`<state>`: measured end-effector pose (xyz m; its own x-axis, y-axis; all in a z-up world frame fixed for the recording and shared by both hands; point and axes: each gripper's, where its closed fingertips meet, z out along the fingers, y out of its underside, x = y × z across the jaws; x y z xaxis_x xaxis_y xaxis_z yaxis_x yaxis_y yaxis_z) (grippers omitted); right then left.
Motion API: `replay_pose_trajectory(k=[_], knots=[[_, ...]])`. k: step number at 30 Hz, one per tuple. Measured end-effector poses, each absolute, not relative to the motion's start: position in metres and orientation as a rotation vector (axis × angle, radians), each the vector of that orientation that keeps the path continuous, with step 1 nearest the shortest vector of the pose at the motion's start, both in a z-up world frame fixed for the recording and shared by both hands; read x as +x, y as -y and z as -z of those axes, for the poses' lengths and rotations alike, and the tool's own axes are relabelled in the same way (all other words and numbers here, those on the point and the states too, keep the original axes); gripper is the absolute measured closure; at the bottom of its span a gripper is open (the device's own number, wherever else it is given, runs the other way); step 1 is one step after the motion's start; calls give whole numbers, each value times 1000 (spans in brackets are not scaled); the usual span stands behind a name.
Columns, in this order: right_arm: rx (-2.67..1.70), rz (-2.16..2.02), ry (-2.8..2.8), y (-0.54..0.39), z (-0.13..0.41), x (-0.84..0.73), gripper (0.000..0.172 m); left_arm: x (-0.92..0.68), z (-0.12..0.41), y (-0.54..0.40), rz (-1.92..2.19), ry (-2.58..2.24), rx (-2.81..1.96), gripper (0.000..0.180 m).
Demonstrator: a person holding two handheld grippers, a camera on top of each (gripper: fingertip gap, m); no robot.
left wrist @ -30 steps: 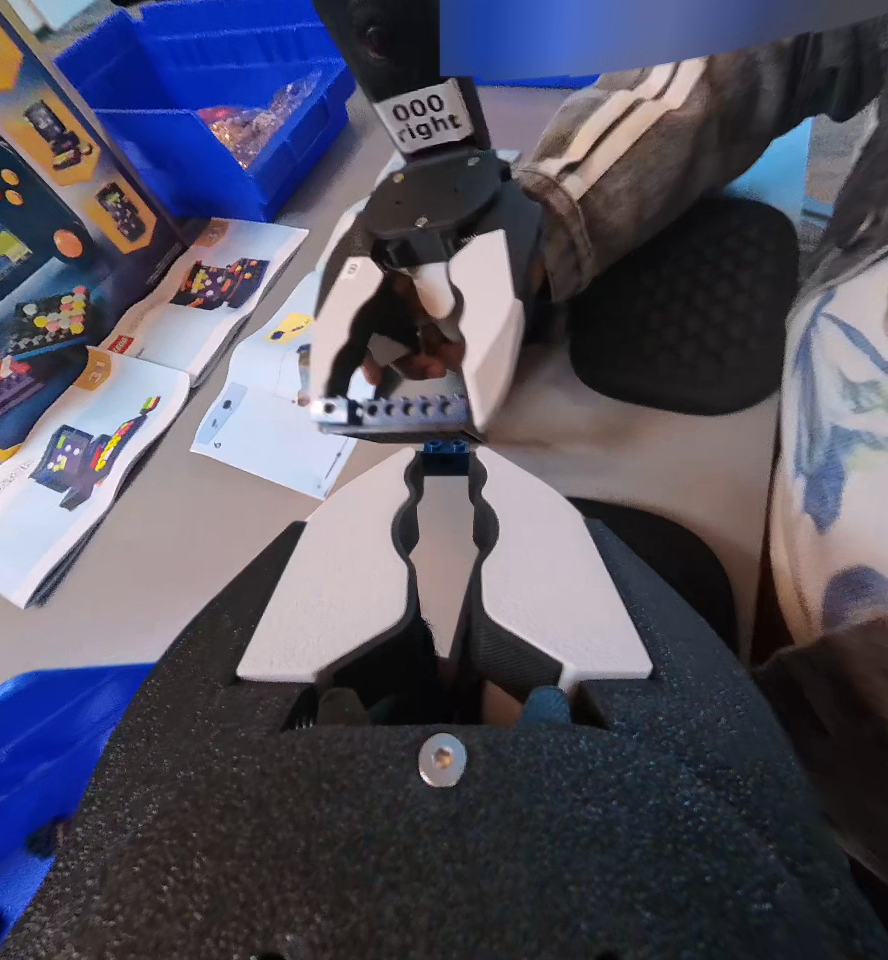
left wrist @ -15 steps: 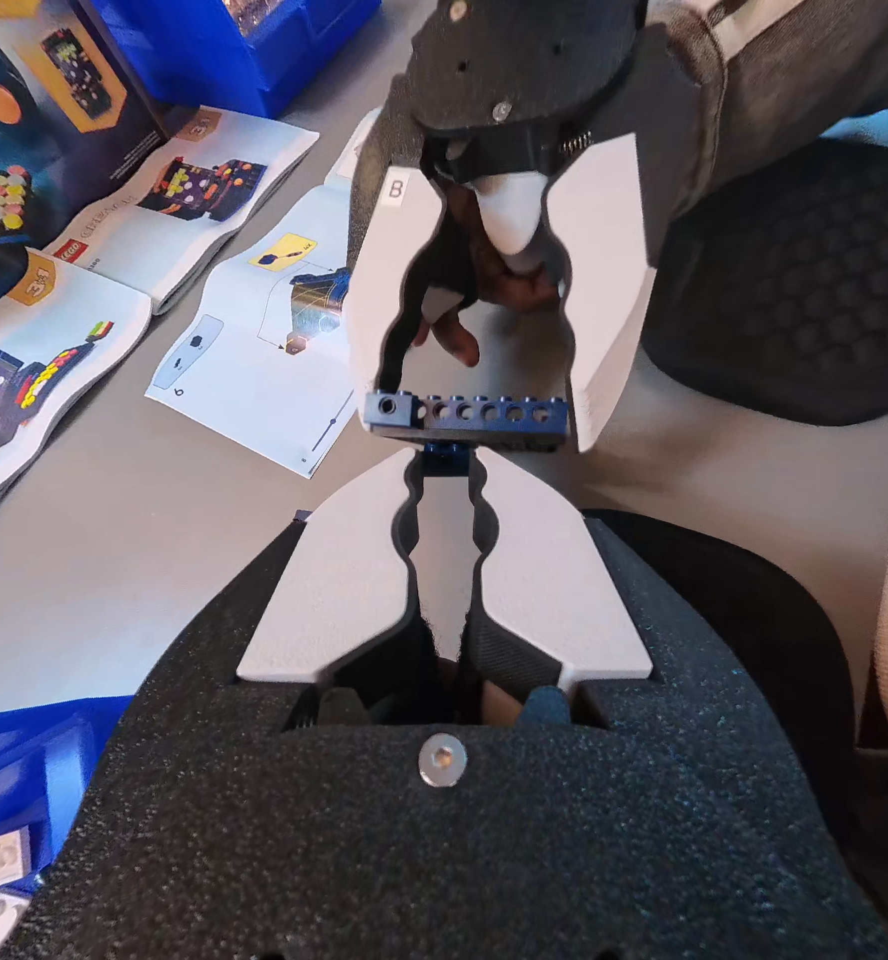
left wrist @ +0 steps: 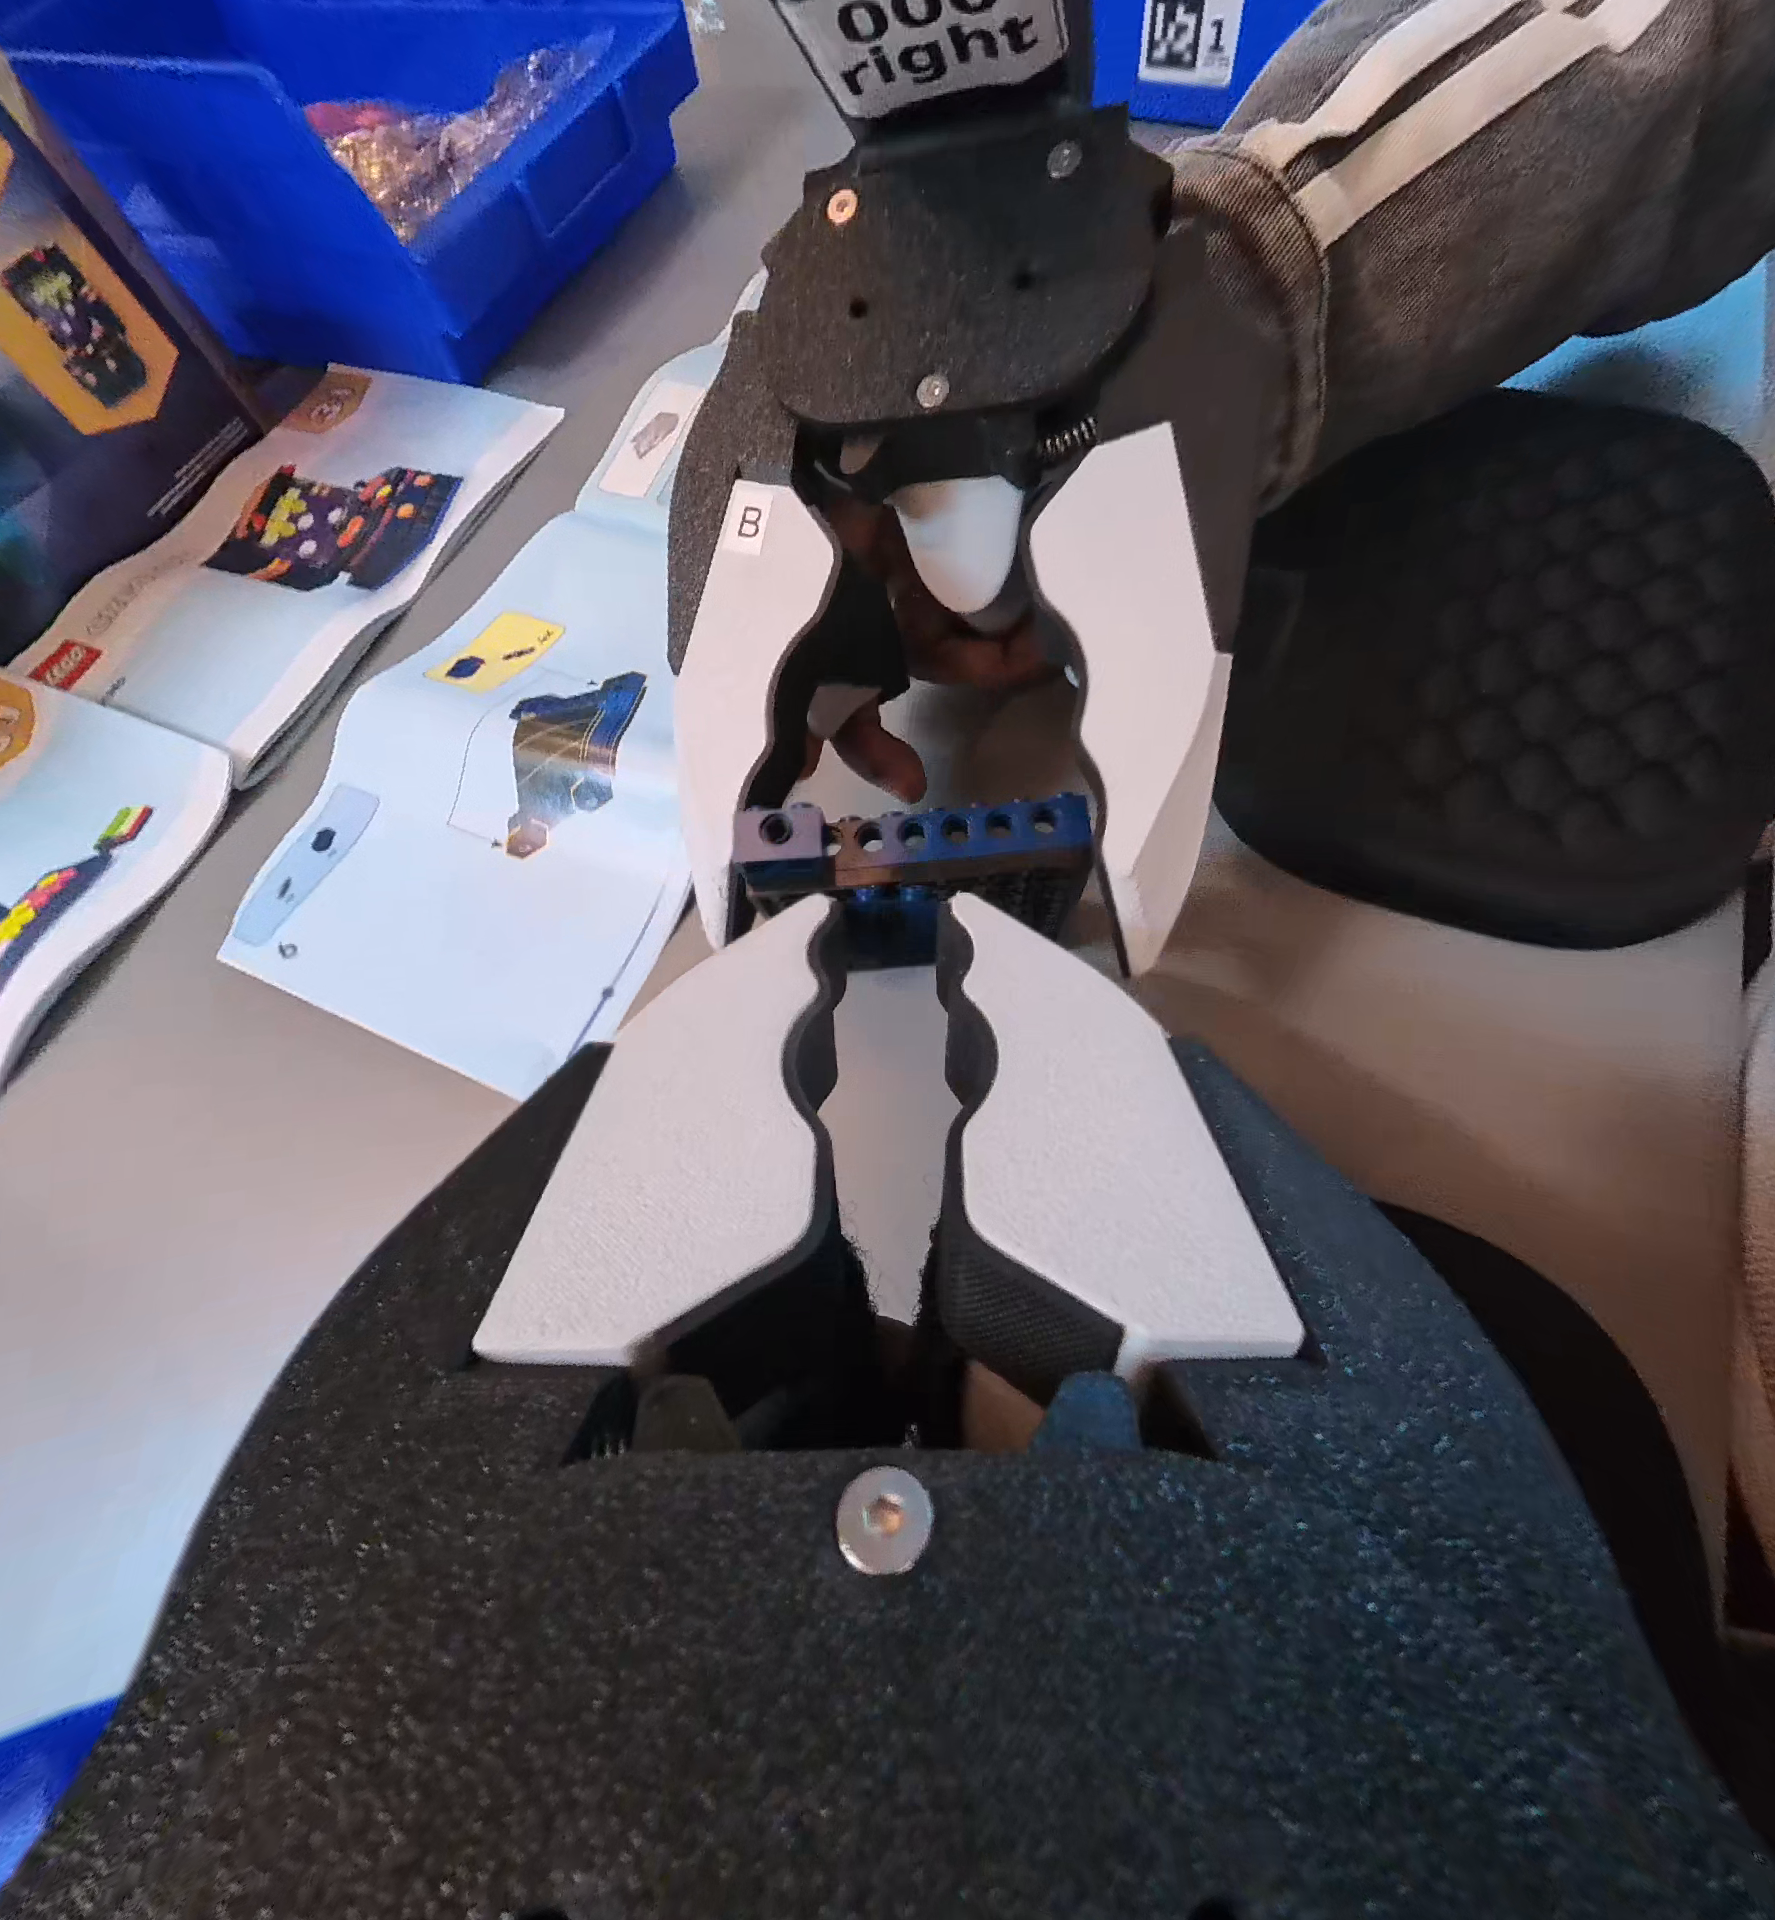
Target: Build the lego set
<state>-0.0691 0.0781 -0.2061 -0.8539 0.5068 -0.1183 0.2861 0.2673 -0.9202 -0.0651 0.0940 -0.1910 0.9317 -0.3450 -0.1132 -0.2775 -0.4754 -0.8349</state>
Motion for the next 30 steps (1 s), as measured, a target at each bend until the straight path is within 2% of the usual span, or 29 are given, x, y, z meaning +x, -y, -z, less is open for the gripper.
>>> replay_pose_trajectory(k=[17,30], knots=[[-780,-1767,2186,-88,187,-67,95,-66,200,-103,118,-394,-2128,165],[-812,-1633,2331,-81,207,-75,94,-77,199,-98,128,-345,-2087,165]])
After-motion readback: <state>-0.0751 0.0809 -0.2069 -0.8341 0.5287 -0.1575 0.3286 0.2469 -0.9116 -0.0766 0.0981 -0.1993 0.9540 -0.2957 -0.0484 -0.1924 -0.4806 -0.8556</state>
